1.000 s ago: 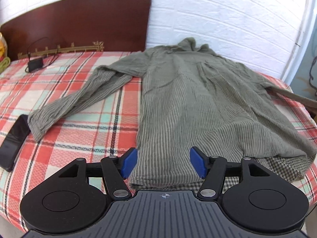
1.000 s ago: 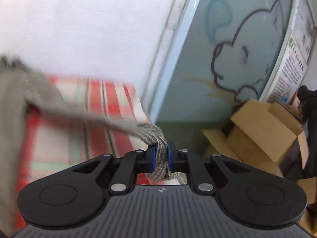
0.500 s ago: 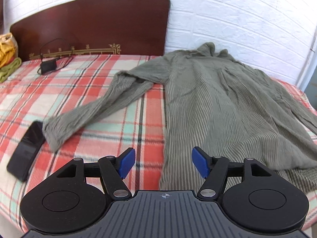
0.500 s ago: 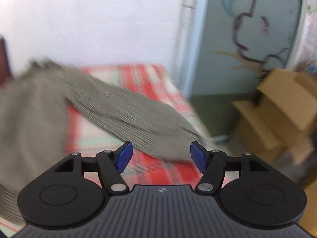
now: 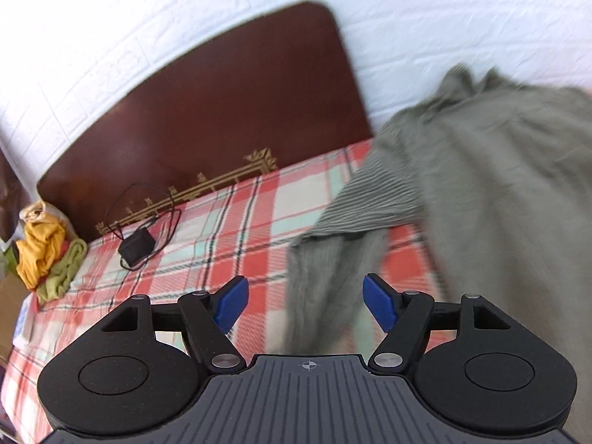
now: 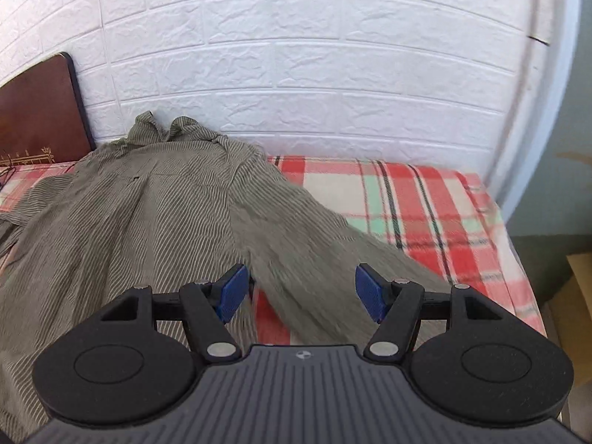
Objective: Fold clothes
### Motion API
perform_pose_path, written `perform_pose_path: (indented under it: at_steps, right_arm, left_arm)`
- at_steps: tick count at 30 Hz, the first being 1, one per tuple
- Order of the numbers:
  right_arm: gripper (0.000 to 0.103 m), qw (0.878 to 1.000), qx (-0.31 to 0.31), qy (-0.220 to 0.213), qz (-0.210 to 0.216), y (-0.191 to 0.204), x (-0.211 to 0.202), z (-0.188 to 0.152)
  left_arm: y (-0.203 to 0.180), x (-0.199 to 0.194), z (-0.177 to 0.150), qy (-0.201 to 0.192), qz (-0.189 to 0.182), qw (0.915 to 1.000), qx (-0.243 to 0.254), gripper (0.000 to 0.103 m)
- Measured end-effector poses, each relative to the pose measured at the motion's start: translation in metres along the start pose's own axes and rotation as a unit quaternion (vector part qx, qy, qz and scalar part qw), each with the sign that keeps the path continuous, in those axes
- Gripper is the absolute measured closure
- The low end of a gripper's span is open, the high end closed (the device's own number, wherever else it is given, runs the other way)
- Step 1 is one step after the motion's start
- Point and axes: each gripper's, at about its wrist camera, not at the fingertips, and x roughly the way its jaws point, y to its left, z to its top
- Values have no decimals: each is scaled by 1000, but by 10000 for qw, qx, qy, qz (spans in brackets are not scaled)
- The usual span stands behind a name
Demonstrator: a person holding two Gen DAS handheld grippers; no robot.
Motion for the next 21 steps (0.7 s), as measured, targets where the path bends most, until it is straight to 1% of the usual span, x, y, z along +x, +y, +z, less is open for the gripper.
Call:
perform_pose_path:
  at_steps: [4,7,10,11,12,13,14,15,16,18,19,21]
  right_arm:
    - [32,9999,-147,83,39,6,44,26]
    - [32,9996,-241,140,64,9,76,44]
    - [32,9998,-124,126,27,3,86,49]
    - [32,9999,-85,121,15,1,90,50]
    - [41,9999,-46,116,2,-1,93,52]
    - [60,9999,-7,111,-10,-3,97,54]
    - [93,9999,32,106,-23,-5,100,55]
    - [98,9999,71,101,-35,-7,104,57]
    - [98,9999,110,96,-47,-9,107,58]
    - [99,9998,188,86,-72,-13,114,62]
    - [99,9997,231,72,-94,-14,118,63]
    - [98,9991,352,-34,-212,-17,122,63]
  left_arm:
    - [11,39,3,312,89,9995,-6,22]
    - [13,60,4,463,-34,9989,72,20]
    - [4,77,7,547,-58,9981,287,20]
    - [2,81,9,549,-60,9980,323,22]
    - [-1,86,10,550,-62,9978,359,36]
    - [-2,88,12,558,-119,9977,363,49]
    - [-2,91,15,610,-187,9974,330,90]
    - [-2,94,18,686,-236,9969,287,99]
    - [-3,96,21,656,-135,9974,278,99]
    - [-3,96,26,451,270,9981,309,100]
    - [-1,96,28,355,448,9981,240,100]
    - [8,105,31,389,676,9970,-9,100]
